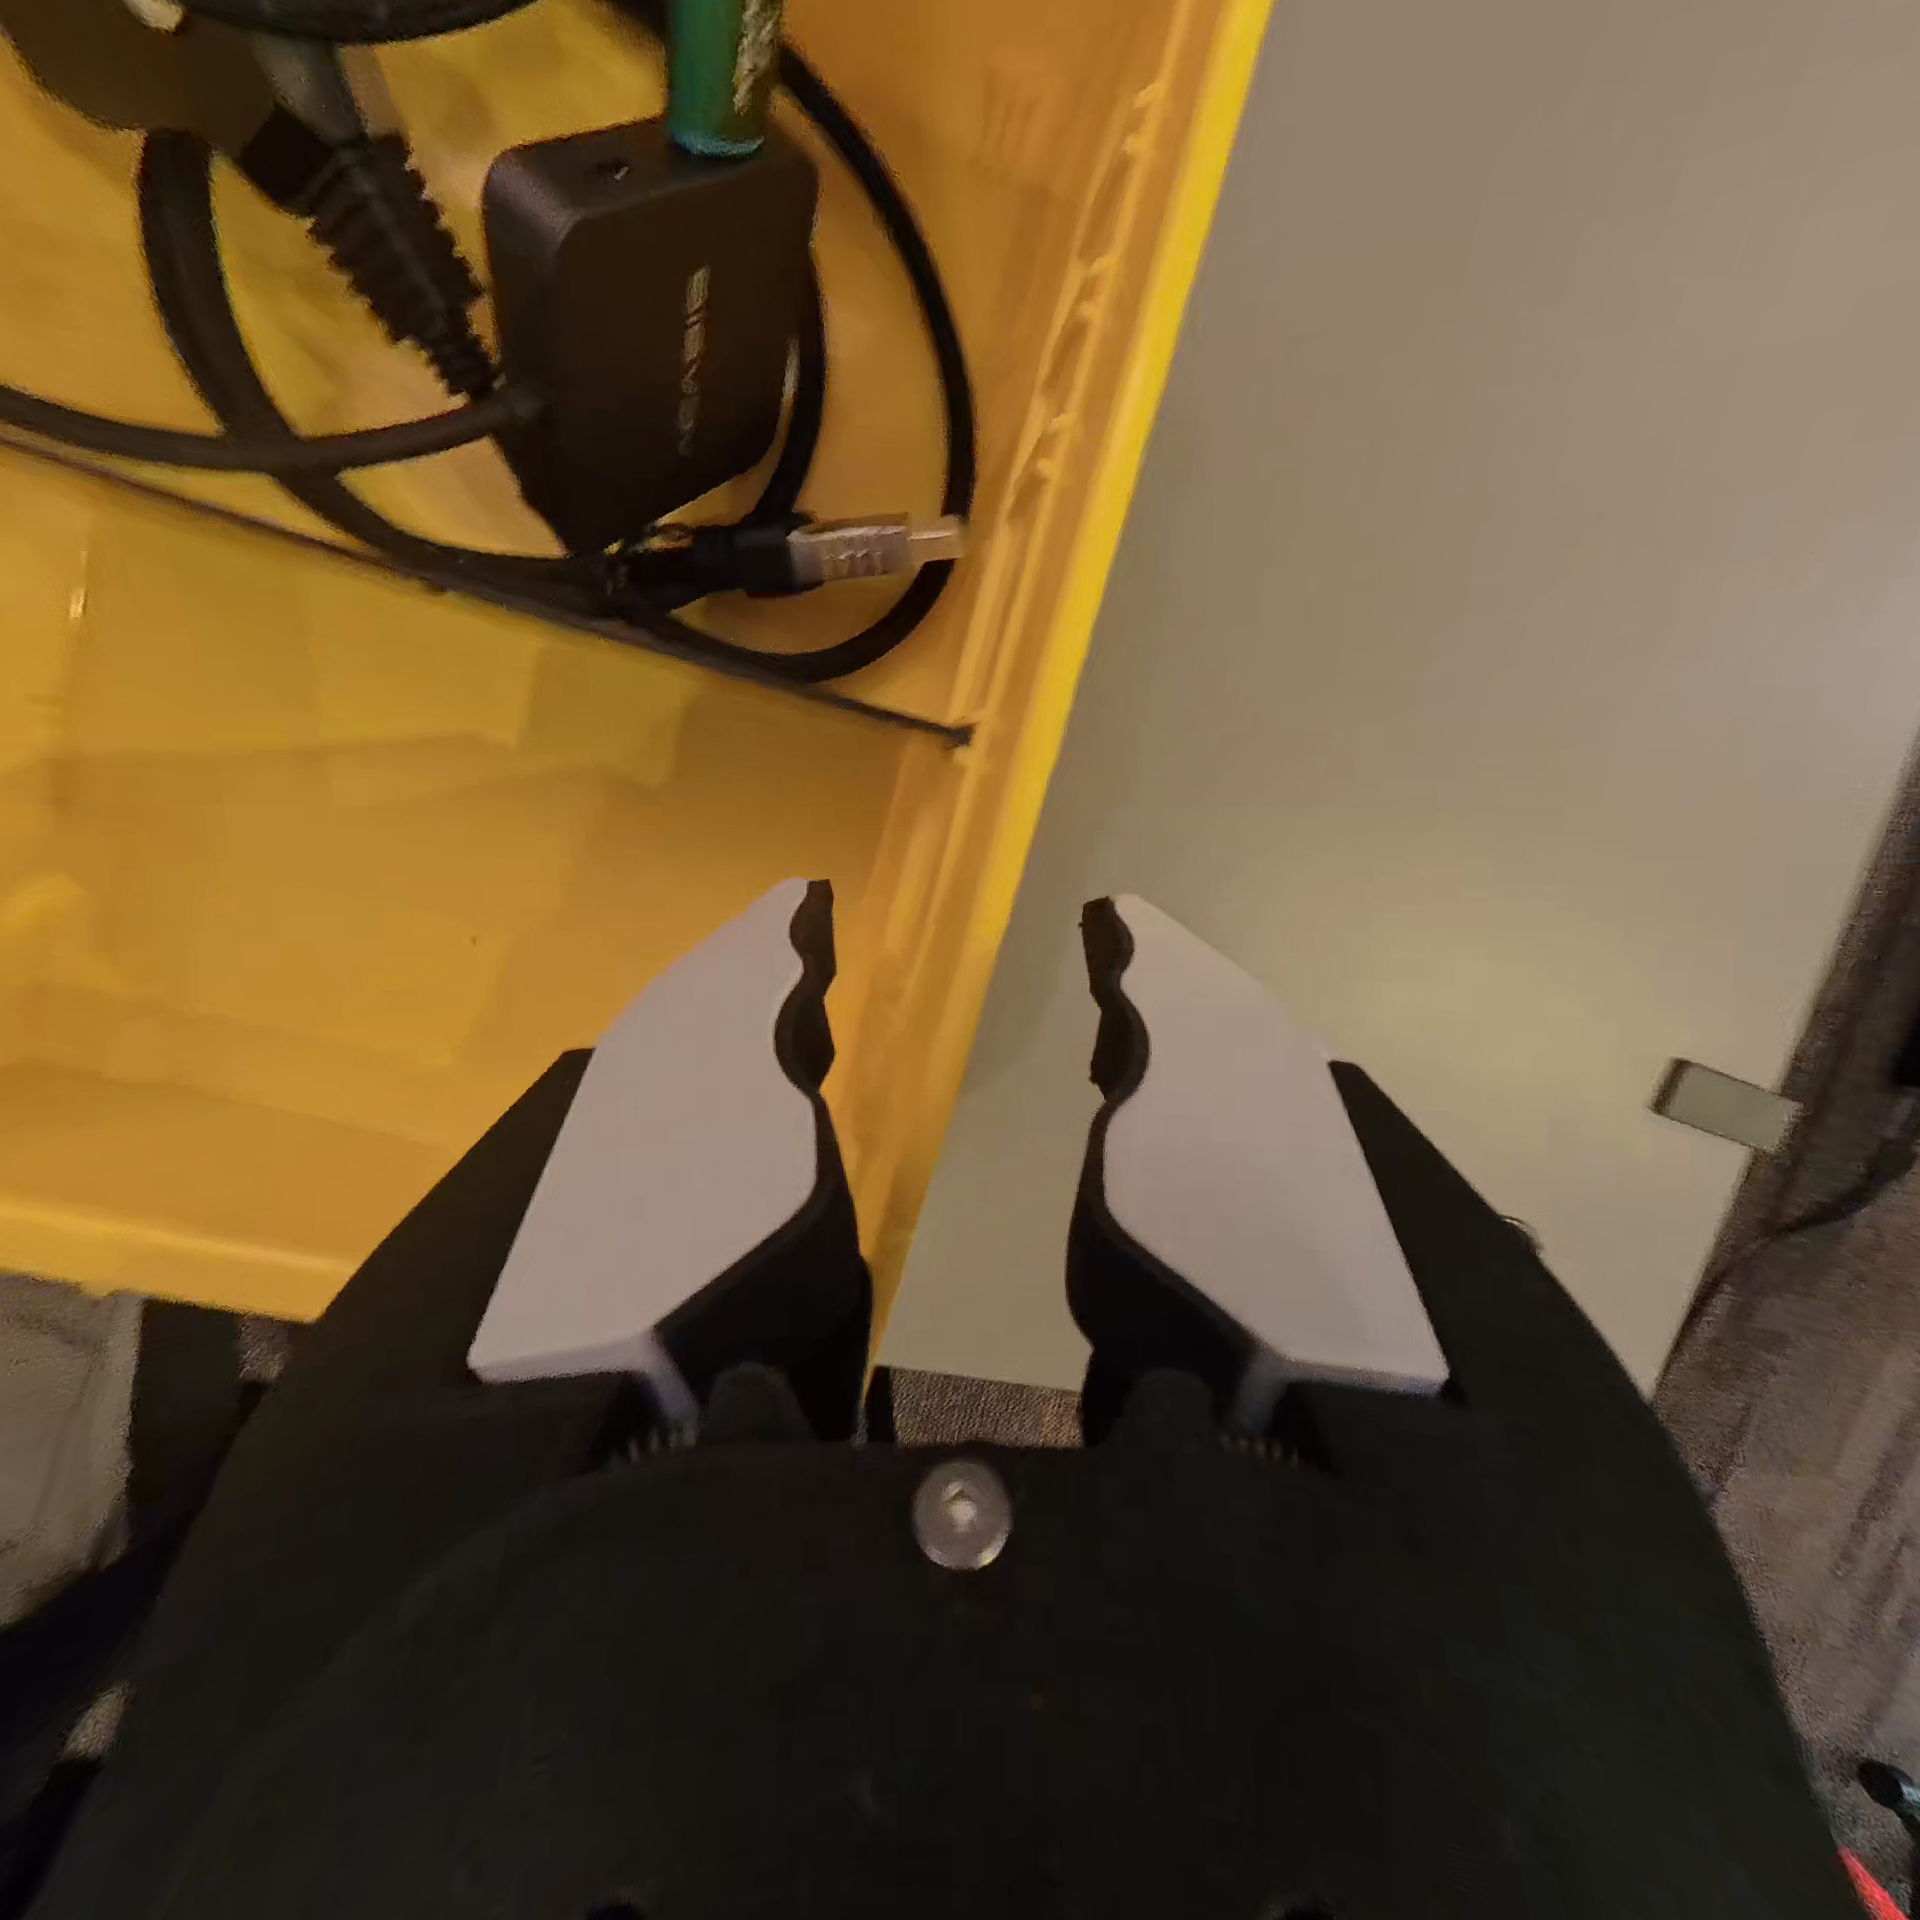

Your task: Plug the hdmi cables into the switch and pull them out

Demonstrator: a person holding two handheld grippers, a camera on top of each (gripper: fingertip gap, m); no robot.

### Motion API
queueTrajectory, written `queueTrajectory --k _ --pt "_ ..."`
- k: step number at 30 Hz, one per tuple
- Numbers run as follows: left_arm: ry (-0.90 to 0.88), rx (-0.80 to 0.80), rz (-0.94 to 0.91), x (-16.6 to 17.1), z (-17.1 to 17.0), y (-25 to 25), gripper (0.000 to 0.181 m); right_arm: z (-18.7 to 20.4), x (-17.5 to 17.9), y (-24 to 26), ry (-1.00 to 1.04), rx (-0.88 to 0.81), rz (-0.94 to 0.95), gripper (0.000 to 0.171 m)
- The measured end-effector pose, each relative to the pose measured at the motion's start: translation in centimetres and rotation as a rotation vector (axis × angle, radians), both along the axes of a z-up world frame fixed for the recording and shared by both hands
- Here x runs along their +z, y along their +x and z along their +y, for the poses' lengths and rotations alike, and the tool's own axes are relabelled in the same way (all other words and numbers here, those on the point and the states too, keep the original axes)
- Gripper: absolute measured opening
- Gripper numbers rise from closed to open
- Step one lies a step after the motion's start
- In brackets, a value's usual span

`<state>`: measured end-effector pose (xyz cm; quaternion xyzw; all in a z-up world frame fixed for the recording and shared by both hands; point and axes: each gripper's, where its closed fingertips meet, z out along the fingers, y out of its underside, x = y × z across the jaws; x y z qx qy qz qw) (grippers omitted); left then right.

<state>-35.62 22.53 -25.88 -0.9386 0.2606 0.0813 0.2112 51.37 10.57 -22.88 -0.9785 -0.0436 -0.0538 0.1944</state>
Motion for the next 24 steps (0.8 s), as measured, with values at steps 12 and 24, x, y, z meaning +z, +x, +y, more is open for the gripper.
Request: queueTrajectory --k 12,24 --pt "0.066 0.051 -0.308 1.0 1.0 1.6 0.006 -0.8 -2.3 -2.5 -0.065 0.050 0.168 0.017" --pt "0.170 0.054 -0.424 2.8 1.3 1.5 0.005 1.1 -2.3 -12.7 -0.001 0.182 0.240 0.019"
